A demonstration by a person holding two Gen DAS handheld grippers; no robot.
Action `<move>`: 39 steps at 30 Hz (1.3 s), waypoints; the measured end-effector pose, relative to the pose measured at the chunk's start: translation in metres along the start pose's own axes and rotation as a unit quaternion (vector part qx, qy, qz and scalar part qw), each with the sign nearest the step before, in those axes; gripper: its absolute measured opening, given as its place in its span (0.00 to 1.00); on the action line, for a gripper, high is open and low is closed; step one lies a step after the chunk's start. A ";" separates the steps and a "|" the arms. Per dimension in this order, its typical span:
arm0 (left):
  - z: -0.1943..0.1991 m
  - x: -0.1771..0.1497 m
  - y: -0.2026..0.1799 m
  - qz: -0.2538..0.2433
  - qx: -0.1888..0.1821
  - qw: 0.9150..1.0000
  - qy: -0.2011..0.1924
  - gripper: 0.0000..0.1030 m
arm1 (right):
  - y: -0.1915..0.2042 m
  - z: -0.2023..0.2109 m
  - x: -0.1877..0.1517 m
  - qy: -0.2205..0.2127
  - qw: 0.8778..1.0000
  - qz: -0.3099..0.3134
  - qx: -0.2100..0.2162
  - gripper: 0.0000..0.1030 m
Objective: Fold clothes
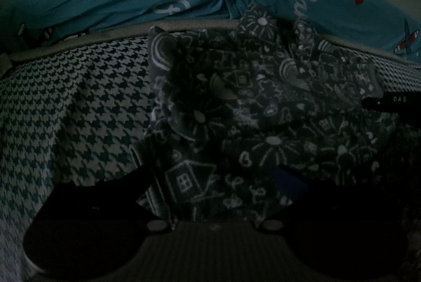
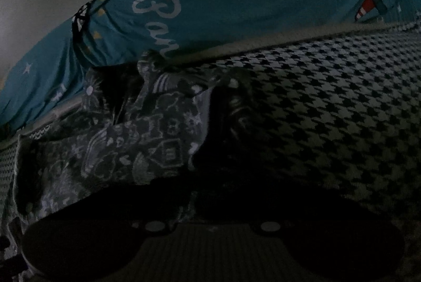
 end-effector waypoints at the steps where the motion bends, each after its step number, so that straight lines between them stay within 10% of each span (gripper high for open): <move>1: 0.000 0.000 0.000 -0.001 0.000 1.000 -0.001 1.00 | 0.002 0.002 0.000 -0.004 1.000 0.005 -0.001 0.28; 19: 0.001 0.001 -0.001 -0.003 0.002 1.000 -0.007 1.00 | -0.006 -0.003 -0.004 -0.003 1.000 -0.016 0.009 0.40; 39: 0.016 -0.002 0.029 0.009 0.022 0.999 -0.024 1.00 | 0.023 0.026 0.003 -0.064 0.998 0.008 0.011 0.24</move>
Point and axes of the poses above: each gripper's, at about its wrist camera, not at the fingertips, and z roughly against the way its jaws point, y to its left, x to its top, the point moved 3 cm from there along -z, roughly the way its jaws point, and after that the axes turned 3 degrees about -y, right-handed, at the moved point
